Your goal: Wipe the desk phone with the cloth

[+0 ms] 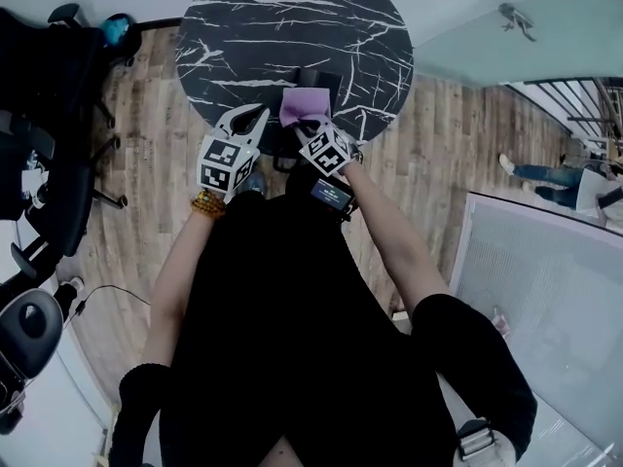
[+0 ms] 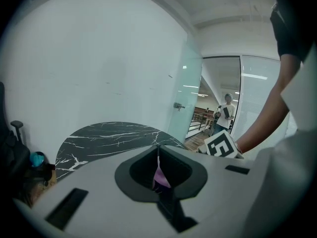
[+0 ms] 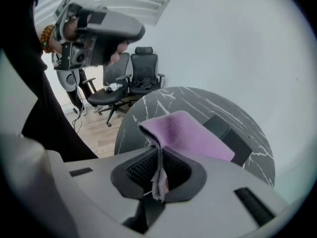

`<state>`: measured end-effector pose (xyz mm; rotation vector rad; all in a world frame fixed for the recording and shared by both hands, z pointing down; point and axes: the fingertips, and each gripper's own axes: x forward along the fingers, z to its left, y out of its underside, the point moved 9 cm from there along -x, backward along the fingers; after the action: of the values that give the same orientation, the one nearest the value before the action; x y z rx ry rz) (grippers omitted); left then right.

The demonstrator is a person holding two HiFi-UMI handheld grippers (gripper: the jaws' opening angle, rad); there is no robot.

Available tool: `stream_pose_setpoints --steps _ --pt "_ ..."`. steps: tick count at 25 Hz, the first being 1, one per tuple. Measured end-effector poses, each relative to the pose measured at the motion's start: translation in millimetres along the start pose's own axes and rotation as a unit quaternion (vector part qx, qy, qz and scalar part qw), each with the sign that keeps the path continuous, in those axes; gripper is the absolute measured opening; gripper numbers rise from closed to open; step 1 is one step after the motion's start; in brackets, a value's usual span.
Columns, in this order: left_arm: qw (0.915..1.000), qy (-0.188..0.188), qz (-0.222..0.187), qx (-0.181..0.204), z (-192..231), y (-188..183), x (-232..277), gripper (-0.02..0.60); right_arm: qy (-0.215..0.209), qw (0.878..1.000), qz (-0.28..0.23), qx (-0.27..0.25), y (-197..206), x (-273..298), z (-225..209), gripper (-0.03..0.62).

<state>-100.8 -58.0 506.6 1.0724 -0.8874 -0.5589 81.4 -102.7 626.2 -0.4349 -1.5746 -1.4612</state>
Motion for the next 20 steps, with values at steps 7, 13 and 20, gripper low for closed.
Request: stream_pose_setpoints --steps 7,13,20 --pt "1.0 0.003 -0.002 -0.001 -1 -2 2 0.021 0.05 0.995 -0.058 -0.064 -38 -36 -49 0.051" --pt "1.0 -0.006 -0.001 -0.006 3 0 -2 0.021 0.132 0.983 -0.085 -0.095 -70 -71 -108 0.051" --pt "1.0 -0.007 0.003 -0.007 3 1 -2 0.021 0.232 0.959 -0.08 -0.14 -90 -108 -167 0.049"
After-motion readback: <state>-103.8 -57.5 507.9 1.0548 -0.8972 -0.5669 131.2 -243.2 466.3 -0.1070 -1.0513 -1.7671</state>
